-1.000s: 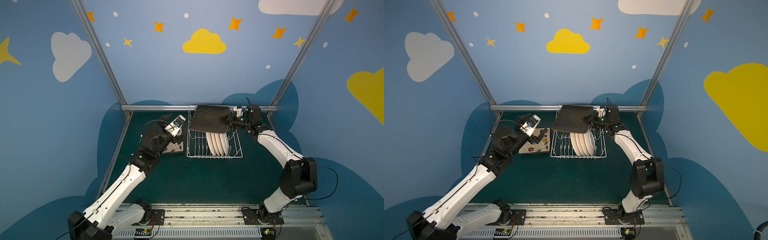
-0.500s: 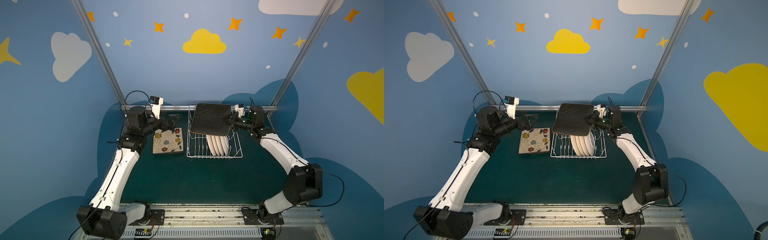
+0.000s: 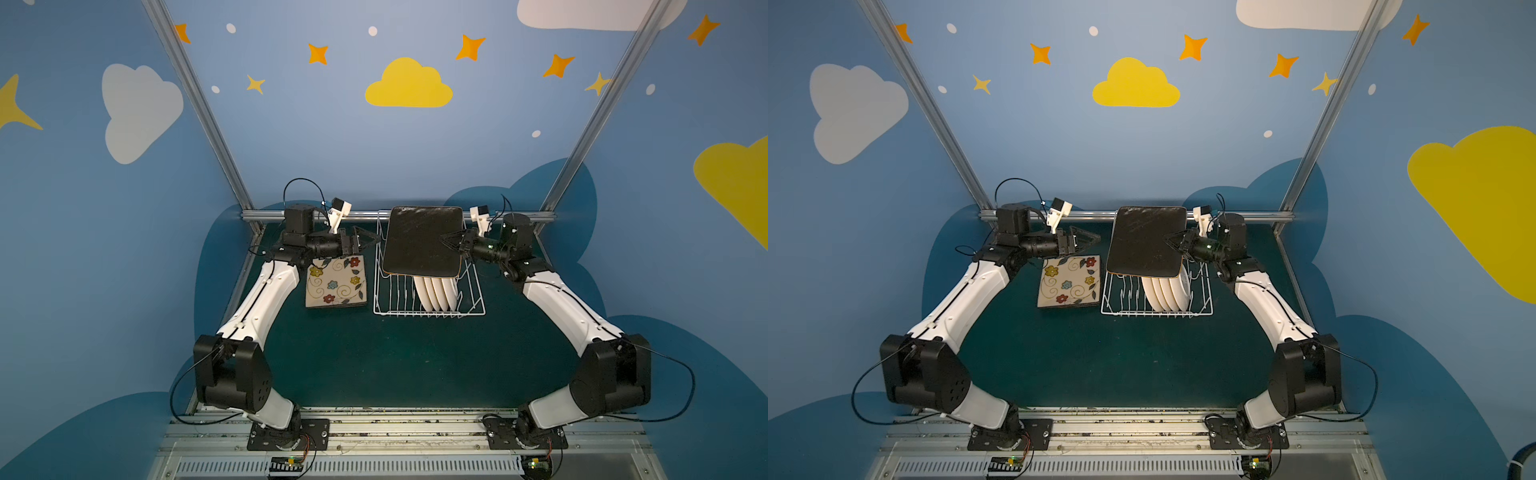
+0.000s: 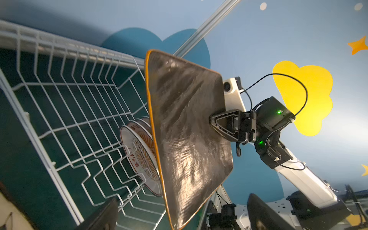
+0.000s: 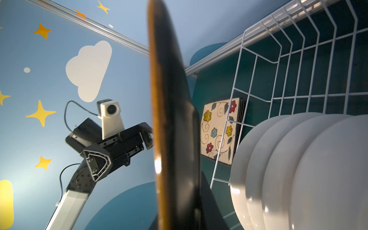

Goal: Unload the plates from the dish rack
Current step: Pick up a plate from the dish rack.

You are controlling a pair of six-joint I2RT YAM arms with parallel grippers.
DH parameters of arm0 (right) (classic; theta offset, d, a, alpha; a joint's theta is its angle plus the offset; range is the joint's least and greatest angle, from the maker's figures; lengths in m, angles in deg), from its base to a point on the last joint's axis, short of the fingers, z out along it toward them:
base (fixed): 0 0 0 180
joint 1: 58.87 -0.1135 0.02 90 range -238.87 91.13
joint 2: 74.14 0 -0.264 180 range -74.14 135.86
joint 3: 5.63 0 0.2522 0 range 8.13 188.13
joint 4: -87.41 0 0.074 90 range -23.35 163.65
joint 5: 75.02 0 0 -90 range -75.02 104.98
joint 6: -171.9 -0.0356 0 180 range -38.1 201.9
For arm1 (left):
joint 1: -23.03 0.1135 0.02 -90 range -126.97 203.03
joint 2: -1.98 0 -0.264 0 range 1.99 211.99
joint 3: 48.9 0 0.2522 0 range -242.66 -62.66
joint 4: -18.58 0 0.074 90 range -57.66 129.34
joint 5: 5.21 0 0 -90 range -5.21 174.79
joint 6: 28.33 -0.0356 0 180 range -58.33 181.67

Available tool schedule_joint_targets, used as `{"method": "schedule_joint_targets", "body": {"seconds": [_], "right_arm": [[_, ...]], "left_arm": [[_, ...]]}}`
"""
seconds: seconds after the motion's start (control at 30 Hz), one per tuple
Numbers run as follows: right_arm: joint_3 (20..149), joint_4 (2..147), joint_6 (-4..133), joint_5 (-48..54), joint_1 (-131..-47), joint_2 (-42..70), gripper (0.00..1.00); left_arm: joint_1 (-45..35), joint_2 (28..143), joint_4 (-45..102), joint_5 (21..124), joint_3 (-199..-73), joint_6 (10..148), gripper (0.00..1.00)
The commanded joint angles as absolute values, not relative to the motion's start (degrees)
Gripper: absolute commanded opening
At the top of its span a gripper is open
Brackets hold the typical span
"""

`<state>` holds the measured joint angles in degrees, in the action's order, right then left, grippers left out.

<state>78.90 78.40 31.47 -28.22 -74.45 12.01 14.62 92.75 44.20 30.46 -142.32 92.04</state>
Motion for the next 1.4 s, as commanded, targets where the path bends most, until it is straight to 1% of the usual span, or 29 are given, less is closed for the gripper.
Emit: {"method": "schedule_joint_targets", "body": {"seconds": [0.0, 0.23, 0.37, 0.53, 0.67, 0.87, 1.07, 1.13, 1.23, 1.37], "right_arm": [[79.23, 89.10, 32.09, -31.86, -74.43, 7.68, 0.00], [78.30, 90.61, 31.63, -32.40, -74.52, 7.79, 0.00], [78.36, 90.61, 31.63, -32.68, -74.44, 8.24, 0.00], [78.09, 91.73, 31.19, -32.94, -74.56, 9.01, 0.00], [77.93, 92.62, 30.67, -33.10, -74.59, 9.53, 0.00], [77.70, 93.09, 30.04, -33.92, -74.52, 10.50, 0.00], [77.40, 93.07, 29.55, -34.61, -74.61, 11.25, 0.00], [77.21, 92.83, 29.69, -34.51, -74.61, 11.32, 0.00], [77.35, 92.03, 29.78, -35.11, -74.63, 11.76, 0.00], [77.13, 91.42, 29.99, -34.88, -74.69, 11.67, 0.00]], "left_arm": [[12.97, 94.92, 39.44, 26.12, -144.02, 96.19, 0.99], [8.83, 101.33, 36.94, 24.91, -148.53, 97.78, 0.99], [8.06, 103.33, 32.83, 23.81, -149.23, 100.45, 0.95], [7.18, 105.20, 31.93, 22.28, -150.21, 101.32, 0.82], [6.55, 106.41, 31.25, 21.05, -150.68, 102.24, 0.68], [5.98, 106.64, 30.00, 20.13, -150.34, 102.82, 0.53], [5.97, 106.59, 29.96, 19.17, -150.15, 103.12, 0.32], [5.98, 106.67, 30.12, 18.95, -150.12, 103.29, 0.29], [5.98, 106.52, 30.05, 18.95, -149.88, 103.24, 0.21], [6.02, 106.54, 30.40, 19.17, -150.10, 103.55, 0.03]]}}
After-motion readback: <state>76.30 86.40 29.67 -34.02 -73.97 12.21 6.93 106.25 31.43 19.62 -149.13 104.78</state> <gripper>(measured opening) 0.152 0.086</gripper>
